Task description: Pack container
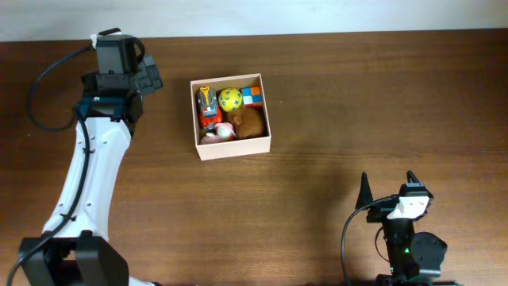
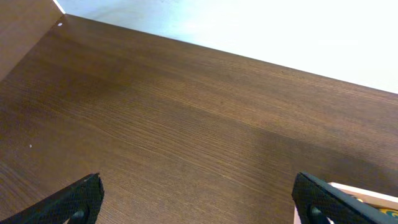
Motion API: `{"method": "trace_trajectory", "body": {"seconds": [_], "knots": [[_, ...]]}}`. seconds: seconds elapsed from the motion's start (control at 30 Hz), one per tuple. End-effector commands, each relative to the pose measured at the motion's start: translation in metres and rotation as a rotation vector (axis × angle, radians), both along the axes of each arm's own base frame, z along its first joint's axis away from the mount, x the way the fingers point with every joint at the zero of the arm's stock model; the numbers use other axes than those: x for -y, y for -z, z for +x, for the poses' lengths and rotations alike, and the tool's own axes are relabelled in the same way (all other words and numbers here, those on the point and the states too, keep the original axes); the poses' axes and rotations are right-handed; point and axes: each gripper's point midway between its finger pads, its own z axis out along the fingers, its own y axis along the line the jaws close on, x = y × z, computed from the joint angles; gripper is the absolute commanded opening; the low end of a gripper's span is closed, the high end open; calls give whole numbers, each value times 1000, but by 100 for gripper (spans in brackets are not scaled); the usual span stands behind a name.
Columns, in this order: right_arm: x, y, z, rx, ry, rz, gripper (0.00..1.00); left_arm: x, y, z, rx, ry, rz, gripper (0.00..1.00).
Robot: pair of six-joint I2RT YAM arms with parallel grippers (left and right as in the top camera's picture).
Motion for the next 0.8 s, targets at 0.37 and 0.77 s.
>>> {"method": "trace_trajectory", "body": {"seconds": [0.37,0.77], "knots": [[0,2,0,3,6,8,99,-4,-10,-1,25,-20,-3,99],[0,2,0,3,6,8,99,-6,-3,-7,-17,-22,15,99]]}}
